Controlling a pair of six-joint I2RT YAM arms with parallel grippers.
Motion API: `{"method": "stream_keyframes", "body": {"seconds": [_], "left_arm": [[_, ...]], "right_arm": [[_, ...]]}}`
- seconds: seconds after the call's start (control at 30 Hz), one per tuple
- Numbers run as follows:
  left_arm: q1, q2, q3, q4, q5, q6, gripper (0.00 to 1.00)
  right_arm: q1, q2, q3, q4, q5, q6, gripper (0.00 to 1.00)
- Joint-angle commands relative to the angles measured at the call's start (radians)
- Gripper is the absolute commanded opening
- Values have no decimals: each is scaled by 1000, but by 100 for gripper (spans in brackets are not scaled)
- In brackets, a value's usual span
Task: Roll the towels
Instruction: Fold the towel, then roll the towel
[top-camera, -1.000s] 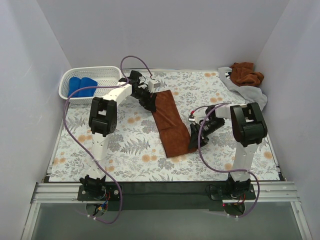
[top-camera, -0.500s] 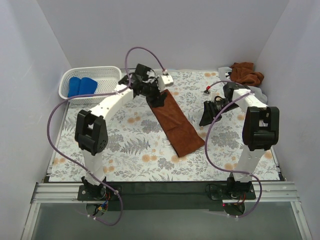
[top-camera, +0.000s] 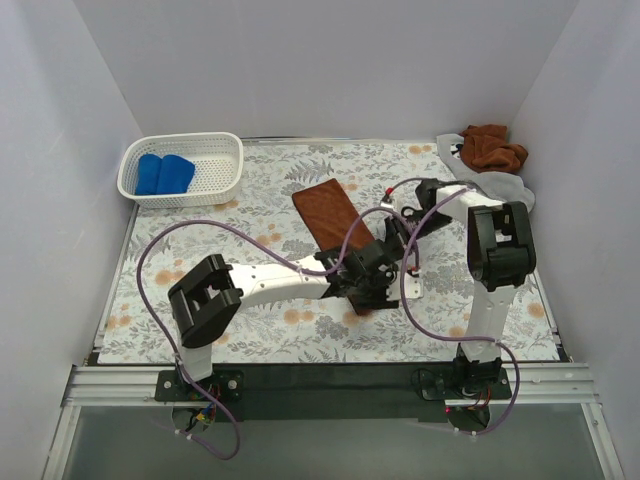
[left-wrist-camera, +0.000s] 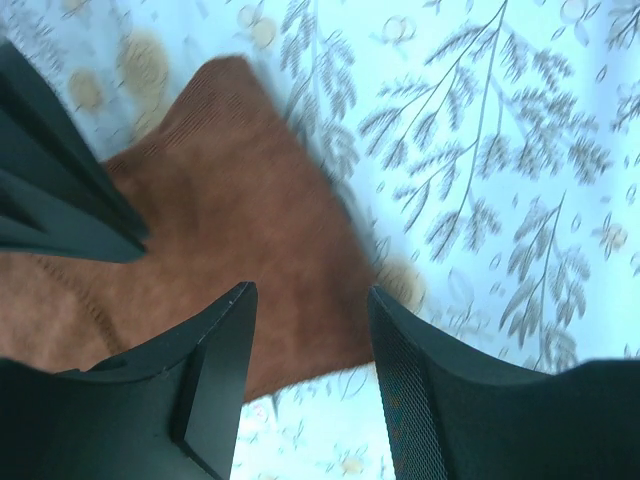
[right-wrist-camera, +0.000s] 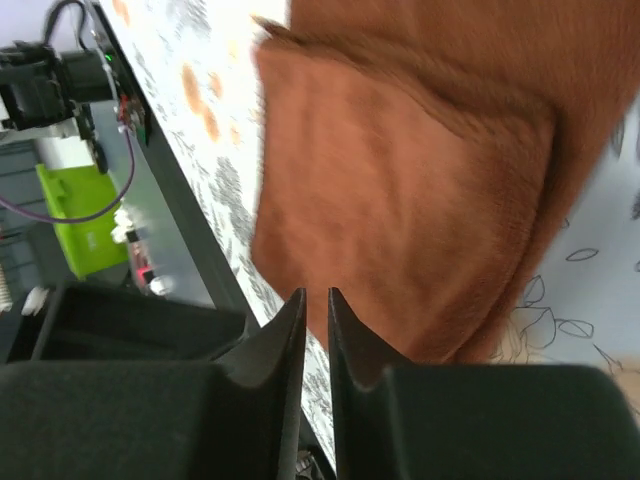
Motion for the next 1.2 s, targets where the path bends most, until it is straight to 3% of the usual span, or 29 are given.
{"method": "stream_keyframes", "body": {"seconds": [0.0, 0.33, 0.43, 0.47, 0.6, 0.73, 0.83, 0.87, 0.97, 1.17], "left_arm": [[-41, 37, 34, 72, -100, -53, 45], [-80, 185, 51, 93, -167, -28, 44], [-81, 183, 25, 75, -164, -15, 33], [-80, 177, 19, 63, -150, -5, 20], [-80, 108, -57, 6, -25, 28, 0], [-77, 21, -152, -56, 75, 56, 0], [-74, -16, -176, -100, 153, 77, 0], [-70, -19, -179, -123, 170, 81, 0], [-38, -18, -136, -194, 262, 128, 0], [114, 13, -4, -350, 523, 169, 0]], "right_arm": [[-7, 51, -64, 45, 38, 25, 17], [-5, 67, -100, 91, 47, 70, 16], [-7, 51, -115, 86, 49, 62, 16], [-7, 38, -126, 85, 49, 59, 16], [-7, -16, -123, 62, 35, 42, 18], [-7, -86, -68, -3, -21, 10, 28], [-8, -143, 7, -50, -81, -8, 42], [-7, -166, 27, -63, -89, -11, 52], [-9, -202, 87, -83, -86, -11, 61], [-8, -190, 112, -92, -43, -21, 61]]}}
